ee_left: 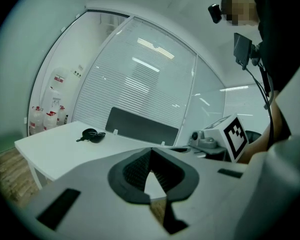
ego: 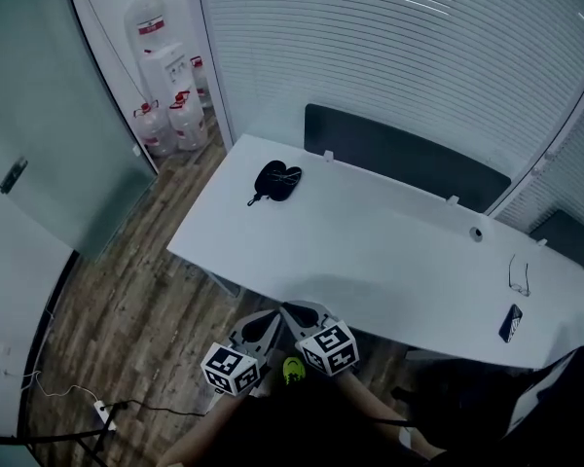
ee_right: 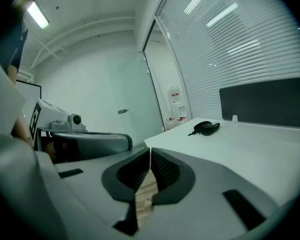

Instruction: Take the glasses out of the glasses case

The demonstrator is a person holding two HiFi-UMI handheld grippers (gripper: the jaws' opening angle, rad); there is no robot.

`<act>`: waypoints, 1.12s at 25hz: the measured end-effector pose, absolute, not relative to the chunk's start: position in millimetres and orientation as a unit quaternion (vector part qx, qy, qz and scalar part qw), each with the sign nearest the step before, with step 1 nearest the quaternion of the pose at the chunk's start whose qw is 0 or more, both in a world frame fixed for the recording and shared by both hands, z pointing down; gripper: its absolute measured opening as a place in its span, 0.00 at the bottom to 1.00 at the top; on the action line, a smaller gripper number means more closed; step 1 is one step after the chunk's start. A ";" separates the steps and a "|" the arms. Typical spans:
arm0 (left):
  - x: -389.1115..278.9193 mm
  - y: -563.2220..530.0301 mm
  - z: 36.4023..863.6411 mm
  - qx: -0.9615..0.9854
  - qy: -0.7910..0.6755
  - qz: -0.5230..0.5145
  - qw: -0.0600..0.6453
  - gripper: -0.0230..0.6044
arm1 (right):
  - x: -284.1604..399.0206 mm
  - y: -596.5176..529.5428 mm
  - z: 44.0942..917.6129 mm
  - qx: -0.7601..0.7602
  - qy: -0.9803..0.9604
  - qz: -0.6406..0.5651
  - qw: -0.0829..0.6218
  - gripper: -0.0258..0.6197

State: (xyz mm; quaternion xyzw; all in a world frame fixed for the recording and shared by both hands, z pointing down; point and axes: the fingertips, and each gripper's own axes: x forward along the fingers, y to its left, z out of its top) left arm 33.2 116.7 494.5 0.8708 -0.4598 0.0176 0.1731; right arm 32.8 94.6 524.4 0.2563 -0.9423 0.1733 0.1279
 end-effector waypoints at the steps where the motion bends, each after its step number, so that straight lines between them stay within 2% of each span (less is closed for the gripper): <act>1: 32.6 114.2 494.6 0.870 -0.463 0.020 0.171 0.05 | 33.6 91.5 524.1 0.257 -0.942 0.175 0.127 0.07; 18: 50.6 90.2 494.5 0.881 -0.441 0.011 0.170 0.05 | 43.9 51.8 529.5 0.272 -0.936 0.183 0.131 0.07; 28: 27.8 38.8 489.3 0.886 -0.435 -0.007 0.160 0.05 | 20.6 4.3 521.9 0.274 -0.938 0.159 0.143 0.07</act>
